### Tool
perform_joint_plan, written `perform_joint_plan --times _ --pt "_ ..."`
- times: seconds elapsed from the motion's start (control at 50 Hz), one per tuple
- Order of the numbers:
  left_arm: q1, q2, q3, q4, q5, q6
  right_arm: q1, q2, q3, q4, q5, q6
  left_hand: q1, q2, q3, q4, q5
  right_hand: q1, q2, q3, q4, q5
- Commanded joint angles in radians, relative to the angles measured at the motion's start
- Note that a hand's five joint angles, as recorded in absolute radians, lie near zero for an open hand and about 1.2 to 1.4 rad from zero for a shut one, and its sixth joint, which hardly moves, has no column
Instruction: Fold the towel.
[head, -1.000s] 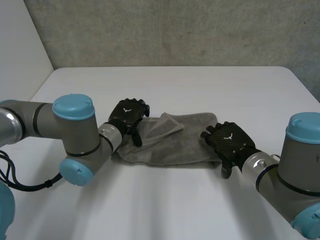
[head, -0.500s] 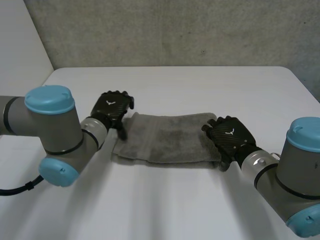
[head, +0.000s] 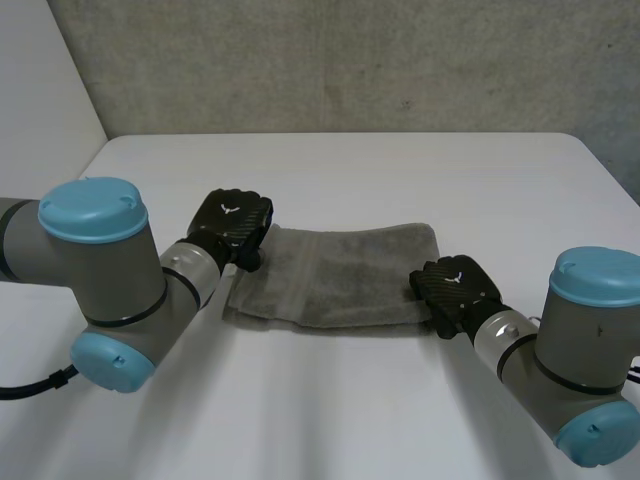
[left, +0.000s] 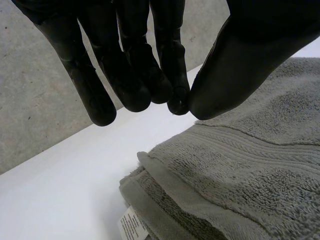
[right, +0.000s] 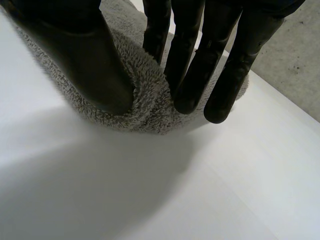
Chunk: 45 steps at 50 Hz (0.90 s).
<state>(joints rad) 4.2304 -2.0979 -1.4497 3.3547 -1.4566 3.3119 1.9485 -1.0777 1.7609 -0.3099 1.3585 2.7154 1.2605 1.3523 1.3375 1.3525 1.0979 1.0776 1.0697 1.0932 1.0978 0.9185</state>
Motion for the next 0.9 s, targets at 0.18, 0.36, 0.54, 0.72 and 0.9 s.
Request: perform_joint_plan --times 0.18,0.36,0.54,0.72,0.9 --pt "0.014 0.018 0.008 -0.009 -0.025 0.002 -0.102 -0.153 0.046 0.087 -0.009 -0.06 -1.073 -1.165 -1.15 -1.165 -1.085 0.319 0.327 0.303 0.298 0.303" --pt "0.028 0.039 0.009 -0.012 -0.031 0.0 -0.128 -0.183 -0.093 0.321 -0.042 -0.295 -1.073 -1.165 -1.15 -1.165 -1.085 0.319 0.327 0.303 0.298 0.303" --pt "0.026 0.079 0.005 -0.008 -0.03 -0.044 0.192 -0.101 -0.381 0.328 0.043 -0.253 -1.071 -1.162 -1.147 -1.163 -1.082 0.319 0.327 0.303 0.298 0.303" --pt "0.039 0.09 0.003 0.003 -0.027 -0.109 0.437 0.114 -0.592 0.344 0.057 -0.249 -1.071 -1.162 -1.147 -1.162 -1.082 0.319 0.327 0.303 0.298 0.303" --pt "0.072 0.09 -0.001 0.003 -0.025 -0.115 0.481 0.26 -0.689 0.45 0.126 -0.212 -1.068 -1.159 -1.145 -1.16 -1.079 -0.755 -0.747 -0.77 -0.775 -0.77"
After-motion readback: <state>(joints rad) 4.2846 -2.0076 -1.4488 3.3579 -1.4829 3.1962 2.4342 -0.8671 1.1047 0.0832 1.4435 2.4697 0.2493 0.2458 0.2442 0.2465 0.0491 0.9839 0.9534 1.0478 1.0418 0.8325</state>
